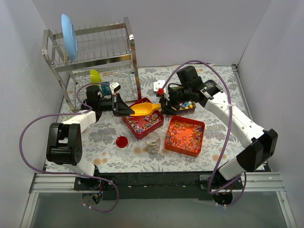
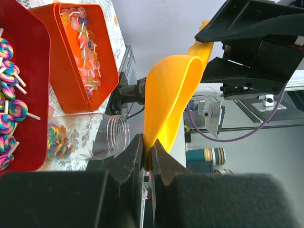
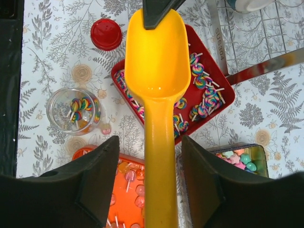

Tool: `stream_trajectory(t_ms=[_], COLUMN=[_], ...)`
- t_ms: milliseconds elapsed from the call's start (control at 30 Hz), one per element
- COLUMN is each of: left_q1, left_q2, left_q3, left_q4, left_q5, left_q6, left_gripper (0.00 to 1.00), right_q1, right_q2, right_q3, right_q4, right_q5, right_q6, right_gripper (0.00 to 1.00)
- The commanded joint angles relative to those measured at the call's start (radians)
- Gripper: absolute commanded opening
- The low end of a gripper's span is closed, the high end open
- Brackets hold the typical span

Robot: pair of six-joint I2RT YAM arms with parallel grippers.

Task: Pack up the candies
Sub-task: Adjust the spatula.

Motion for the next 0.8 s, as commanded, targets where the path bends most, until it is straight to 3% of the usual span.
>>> stream_trajectory(t_ms=[0, 167, 400, 433, 600, 667, 733, 767], left_q1=[0.005, 0.005, 0.006, 0.006, 0.012, 0.025, 0.034, 0.040], left_q2=[-0.015, -0.013, -0.006, -0.004, 0.002, 0.008, 0.013, 0.017], left_q3=[-0.009, -0.009, -0.006, -0.006, -0.006, -0.001, 0.013, 0.020], left_q4=[0.017, 0.017, 0.023, 0.023, 0.006, -0.052, -0.094, -0.162], left_q5=[0.025, 0.024, 0.027, 0.027, -0.005, -0.063, -0.108, -0.126], left_q6=[-0.002, -0.002, -0.007, -0.007, 0.002, 0.031, 0.088, 0.119], left_gripper=[0.00, 0.00, 0.00, 0.00, 0.00, 0.29, 0.49, 0.52], right_q1=[0.000, 0.000, 0.009, 0.009, 0.005, -0.013, -0.040, -0.075], right_q2=[0.004, 0.025, 0.039, 0.043, 0.031, 0.022, 0.024, 0.027], right_q3=[0.012, 0.027, 0.005, 0.004, 0.013, 0.021, 0.041, 0.057], right_q4=[0.048, 0.037, 0.034, 0.031, 0.046, 0.043, 0.000, -0.029], right_q5=[0.004, 0.000, 0.018, 0.020, 0.052, 0.073, 0.079, 0.088], right_q6=[-0.001, 0.004, -0.008, -0.008, 0.018, 0.027, 0.024, 0.012], right_gripper=[0.59, 0.43, 0.44, 0.33, 0.09, 0.01, 0.01, 0.01])
